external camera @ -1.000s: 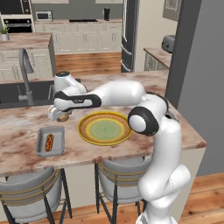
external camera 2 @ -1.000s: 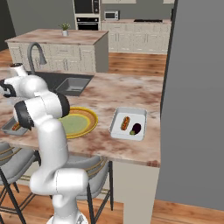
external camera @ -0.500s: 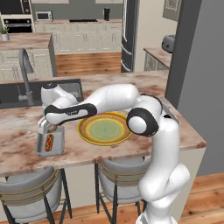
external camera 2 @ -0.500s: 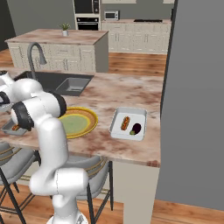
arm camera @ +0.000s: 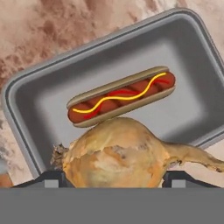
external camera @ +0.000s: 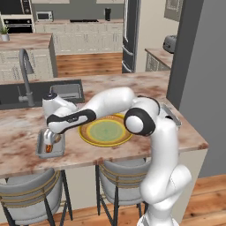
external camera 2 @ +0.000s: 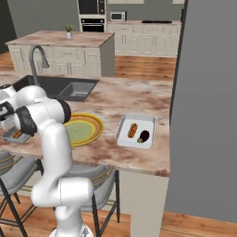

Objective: Place one cooked food and one vegetable from the large plate to each tupperware container.

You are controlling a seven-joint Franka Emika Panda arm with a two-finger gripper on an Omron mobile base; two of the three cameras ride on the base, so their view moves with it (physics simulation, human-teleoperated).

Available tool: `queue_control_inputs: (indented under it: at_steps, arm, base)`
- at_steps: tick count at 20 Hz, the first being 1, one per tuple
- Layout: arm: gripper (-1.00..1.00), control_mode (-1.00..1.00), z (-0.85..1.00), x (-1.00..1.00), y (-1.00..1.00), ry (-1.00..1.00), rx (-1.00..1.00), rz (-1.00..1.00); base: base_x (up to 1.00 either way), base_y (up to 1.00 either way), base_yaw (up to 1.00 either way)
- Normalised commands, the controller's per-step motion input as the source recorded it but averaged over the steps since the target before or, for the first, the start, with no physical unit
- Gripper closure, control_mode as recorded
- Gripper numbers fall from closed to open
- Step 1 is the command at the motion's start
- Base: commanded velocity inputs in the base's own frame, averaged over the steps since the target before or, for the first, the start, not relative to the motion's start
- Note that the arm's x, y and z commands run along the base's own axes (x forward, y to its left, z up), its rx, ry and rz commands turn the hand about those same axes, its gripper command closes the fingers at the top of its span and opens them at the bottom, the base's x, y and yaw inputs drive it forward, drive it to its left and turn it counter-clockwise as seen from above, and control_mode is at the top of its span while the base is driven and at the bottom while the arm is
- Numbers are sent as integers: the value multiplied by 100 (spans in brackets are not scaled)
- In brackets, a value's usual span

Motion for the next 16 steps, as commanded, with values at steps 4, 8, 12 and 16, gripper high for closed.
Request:
queue_control_inputs:
  at_steps: [4,8,12,16]
  arm:
    - [100,-100,-45,0,0,1,-8,8]
    - [100,-100,-30,0,6,2,-3,10]
    - [100,-100,-10,0,2,0,0,9]
    - [100,-100,-24,13,3,0,0,7]
  base:
    - [0,0,0]
    - [0,0,0]
    - [0,0,0]
    - [0,0,0]
